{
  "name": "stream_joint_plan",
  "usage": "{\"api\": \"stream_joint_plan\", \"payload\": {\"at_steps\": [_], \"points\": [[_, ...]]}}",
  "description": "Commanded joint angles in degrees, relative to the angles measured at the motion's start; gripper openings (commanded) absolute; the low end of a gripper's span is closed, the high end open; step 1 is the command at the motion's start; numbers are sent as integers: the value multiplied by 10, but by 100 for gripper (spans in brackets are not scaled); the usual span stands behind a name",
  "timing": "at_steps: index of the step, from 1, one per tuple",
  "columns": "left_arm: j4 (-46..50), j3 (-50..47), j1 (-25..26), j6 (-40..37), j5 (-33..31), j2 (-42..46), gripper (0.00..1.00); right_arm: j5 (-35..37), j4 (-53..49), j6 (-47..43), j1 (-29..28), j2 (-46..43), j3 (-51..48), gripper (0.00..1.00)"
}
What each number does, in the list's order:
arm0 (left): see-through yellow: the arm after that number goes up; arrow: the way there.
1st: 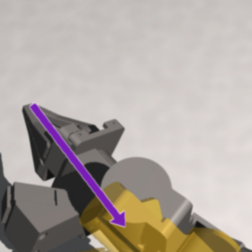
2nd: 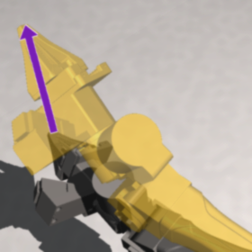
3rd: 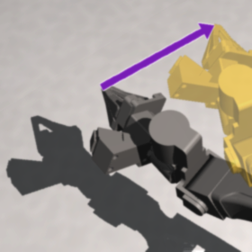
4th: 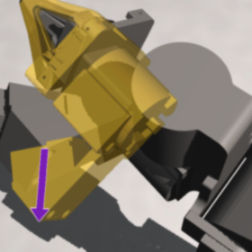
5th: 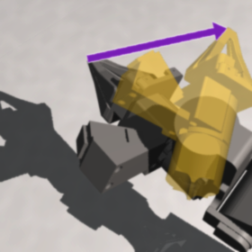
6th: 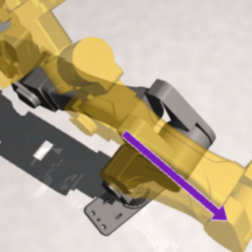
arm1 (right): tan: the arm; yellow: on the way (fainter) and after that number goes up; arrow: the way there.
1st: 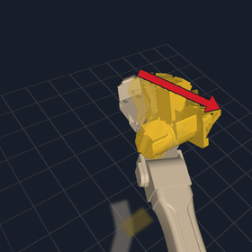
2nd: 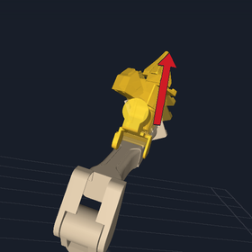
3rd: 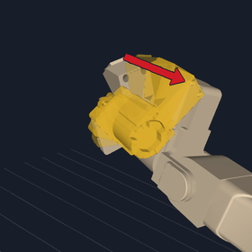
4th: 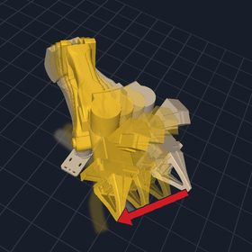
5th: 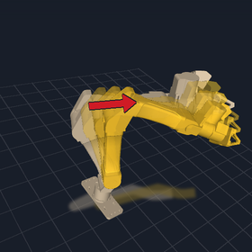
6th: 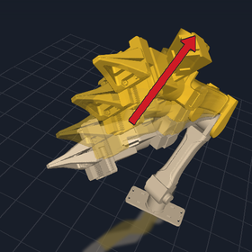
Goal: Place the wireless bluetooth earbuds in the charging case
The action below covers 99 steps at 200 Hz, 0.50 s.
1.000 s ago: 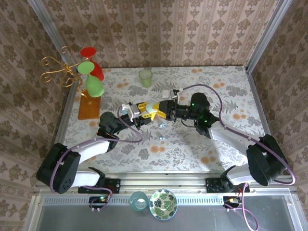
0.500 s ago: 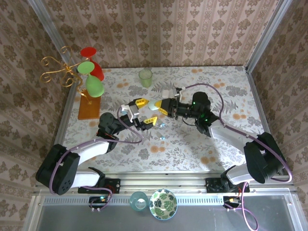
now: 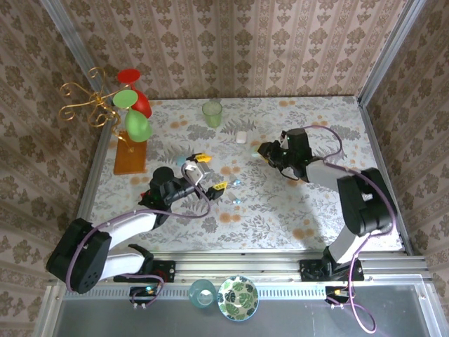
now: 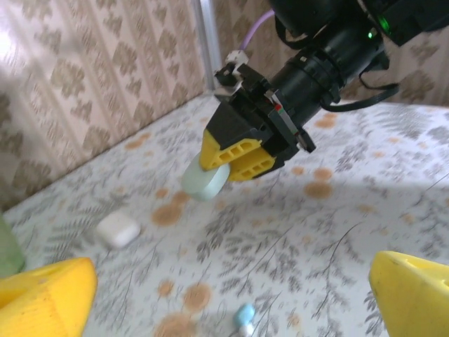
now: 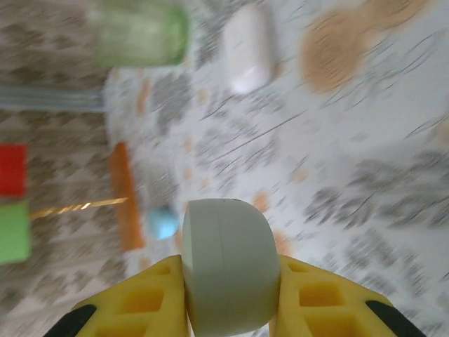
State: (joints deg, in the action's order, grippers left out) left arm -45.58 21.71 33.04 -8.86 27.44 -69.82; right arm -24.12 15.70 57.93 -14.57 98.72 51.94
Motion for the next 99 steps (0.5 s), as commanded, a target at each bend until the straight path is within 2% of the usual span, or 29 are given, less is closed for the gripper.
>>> {"api": "stream_joint_plan", "payload": {"at_steps": [1, 47, 64, 78, 99], "points": [[20, -3, 2, -16, -59, -6, 100, 62, -39, -46, 10, 54, 54, 24], [75, 11, -7, 7, -137, -1, 100, 82, -39, -39, 33, 157, 104, 27], [105, 21, -13, 24, -171, 2, 100, 69, -19, -28, 41, 170, 104, 32], [133, 30, -18, 41, -200, 7, 100, 77, -27, -38, 43, 161, 103, 41], [185, 45, -35, 81, -245, 16, 100, 107, -52, -66, 45, 121, 90, 64]]}}
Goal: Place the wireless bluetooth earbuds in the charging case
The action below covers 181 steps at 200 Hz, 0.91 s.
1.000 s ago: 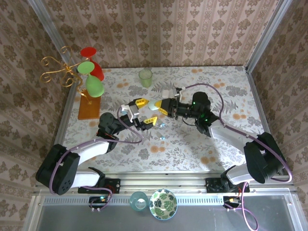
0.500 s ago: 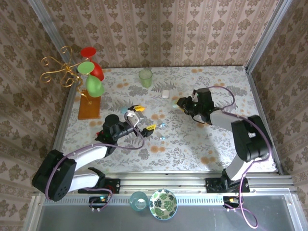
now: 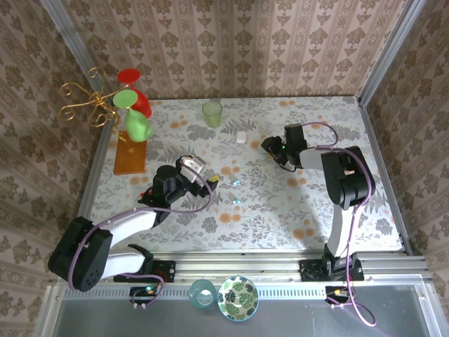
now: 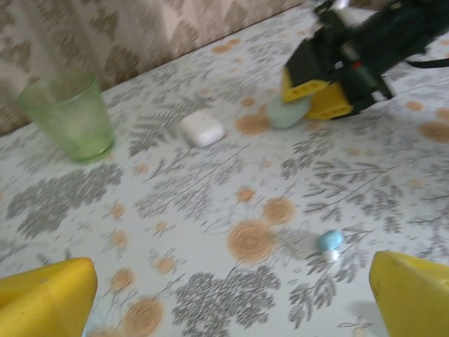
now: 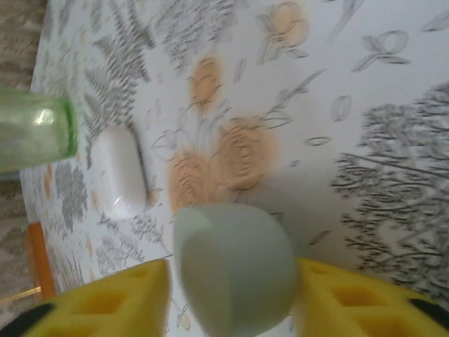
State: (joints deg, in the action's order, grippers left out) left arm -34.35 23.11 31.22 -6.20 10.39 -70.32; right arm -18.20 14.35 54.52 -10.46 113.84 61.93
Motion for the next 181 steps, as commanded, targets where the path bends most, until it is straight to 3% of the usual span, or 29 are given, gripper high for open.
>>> {"api": "stream_joint_plan", "payload": {"at_steps": [1, 24, 51, 84, 131, 181], "points": [[76, 32, -18, 57, -76, 21, 100, 50, -40, -33, 4, -32, -11, 65], [146, 54, -47, 113, -104, 24, 100, 75, -64, -72, 3, -93, -40, 77], [232, 86, -75, 142, -138, 11, 100, 76, -78, -125, -10, -164, -77, 82], [343, 161, -103, 156, -153, -56, 100, 89, -113, -193, -59, -222, -91, 83], [467, 292, -122, 146, -122, -186, 100, 99, -132, -219, -105, -248, -92, 83], [484, 352, -135, 144, -120, -261, 96, 99, -129, -216, -108, -252, -90, 83]]}}
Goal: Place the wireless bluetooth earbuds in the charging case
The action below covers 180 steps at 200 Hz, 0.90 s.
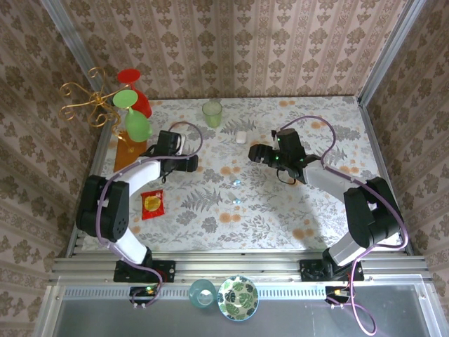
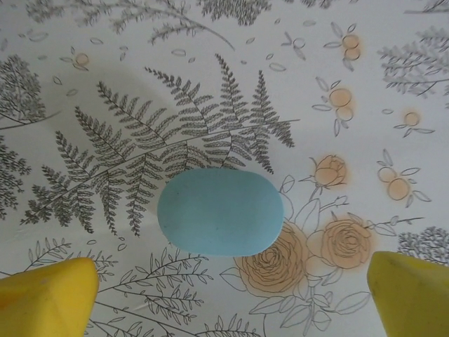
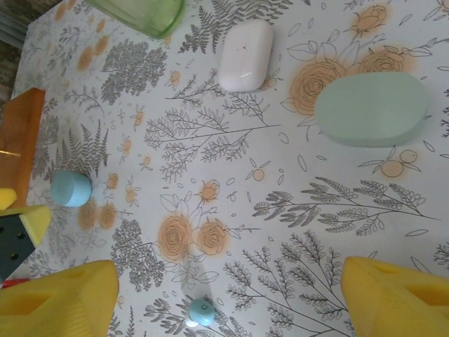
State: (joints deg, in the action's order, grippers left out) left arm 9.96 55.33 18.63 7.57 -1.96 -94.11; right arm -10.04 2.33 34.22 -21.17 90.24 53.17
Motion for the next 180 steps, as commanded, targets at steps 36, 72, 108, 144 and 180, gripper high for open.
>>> {"api": "stream_joint_plan", "payload": {"at_steps": [36, 72, 108, 144, 180], "points": [[65, 65, -11, 8, 14, -69, 88, 17, -9, -14, 0, -14, -3, 83], [74, 79, -8, 8, 18, -89, 76, 17, -5, -11, -1, -13, -8, 82], [83, 86, 1, 9, 9, -98, 66, 18, -7, -11, -1, -15, -9, 82], [91, 89, 24, 7, 6, -91, 58, 16, -8, -13, 0, -23, -9, 82], [97, 89, 59, 15, 8, -84, 59, 15, -10, -19, 0, -27, -12, 82]]}}
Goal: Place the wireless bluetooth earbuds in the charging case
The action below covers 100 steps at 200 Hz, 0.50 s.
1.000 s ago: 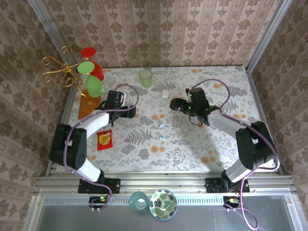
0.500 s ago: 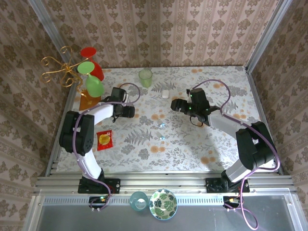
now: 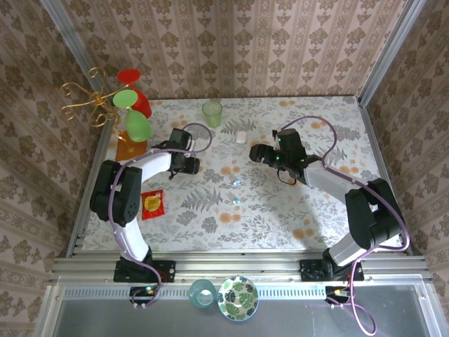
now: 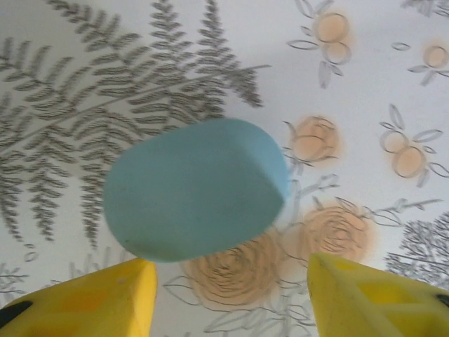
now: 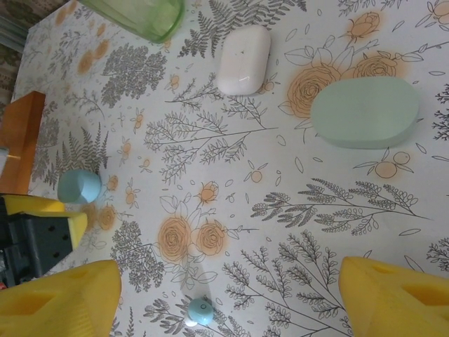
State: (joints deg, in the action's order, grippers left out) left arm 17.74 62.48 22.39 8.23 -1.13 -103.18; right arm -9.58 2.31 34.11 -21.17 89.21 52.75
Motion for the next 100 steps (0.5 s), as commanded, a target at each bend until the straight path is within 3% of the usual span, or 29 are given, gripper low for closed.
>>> {"api": "stream_joint_plan", "payload": {"at_steps": [1, 32, 68, 100], "points": [[20, 18, 22, 9, 1, 7, 59, 11, -10, -18, 0, -17, -9, 82], [17, 8, 34, 21, -4, 15, 63, 7, -7, -21, 0, -16, -14, 82], [8, 5, 34, -7, -57, 34, 81, -1, -1, -19, 0, -12, -16, 82], [1, 19, 14, -52, -45, 27, 90, -6, 7, -15, 0, -5, -18, 81]]}}
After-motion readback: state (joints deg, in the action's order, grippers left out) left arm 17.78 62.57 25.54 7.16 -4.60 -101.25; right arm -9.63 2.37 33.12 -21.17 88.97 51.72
